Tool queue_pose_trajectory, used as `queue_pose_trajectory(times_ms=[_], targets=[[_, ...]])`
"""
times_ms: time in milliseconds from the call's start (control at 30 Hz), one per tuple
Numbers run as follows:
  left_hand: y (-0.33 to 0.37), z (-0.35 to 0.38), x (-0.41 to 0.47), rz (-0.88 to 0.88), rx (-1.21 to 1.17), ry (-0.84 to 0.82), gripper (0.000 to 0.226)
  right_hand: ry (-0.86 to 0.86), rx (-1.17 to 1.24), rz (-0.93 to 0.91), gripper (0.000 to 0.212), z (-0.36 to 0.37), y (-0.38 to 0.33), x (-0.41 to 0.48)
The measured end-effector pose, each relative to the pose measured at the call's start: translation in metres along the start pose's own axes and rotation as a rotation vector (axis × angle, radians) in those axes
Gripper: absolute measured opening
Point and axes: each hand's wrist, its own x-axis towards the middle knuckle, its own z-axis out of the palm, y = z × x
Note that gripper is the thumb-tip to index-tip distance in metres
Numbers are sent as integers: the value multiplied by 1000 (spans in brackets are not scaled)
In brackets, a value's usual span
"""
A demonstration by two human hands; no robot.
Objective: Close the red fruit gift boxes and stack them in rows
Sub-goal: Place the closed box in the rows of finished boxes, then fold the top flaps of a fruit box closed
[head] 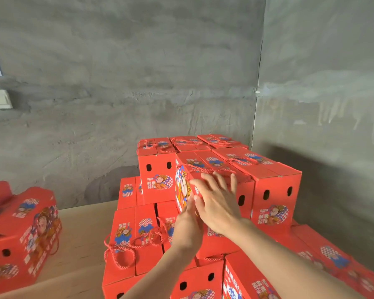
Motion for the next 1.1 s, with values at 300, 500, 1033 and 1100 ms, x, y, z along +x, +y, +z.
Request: queue_pose_trajectory(times_ms=[300, 500, 1033, 1100], targets=[[-48, -69, -63, -50, 214, -170, 34, 14, 16, 43, 40, 3, -3, -5], [-98, -179, -157, -113, 677, -276, 16, -218, -353, 83, 59, -13, -41, 1], [-203, -445, -377, -457, 798, -126, 24, -752, 499, -565, 43, 70, -438, -169], [-214, -470, -388, -483, 810, -52, 22, -800, 507, -499, 49, 78, -484, -169]])
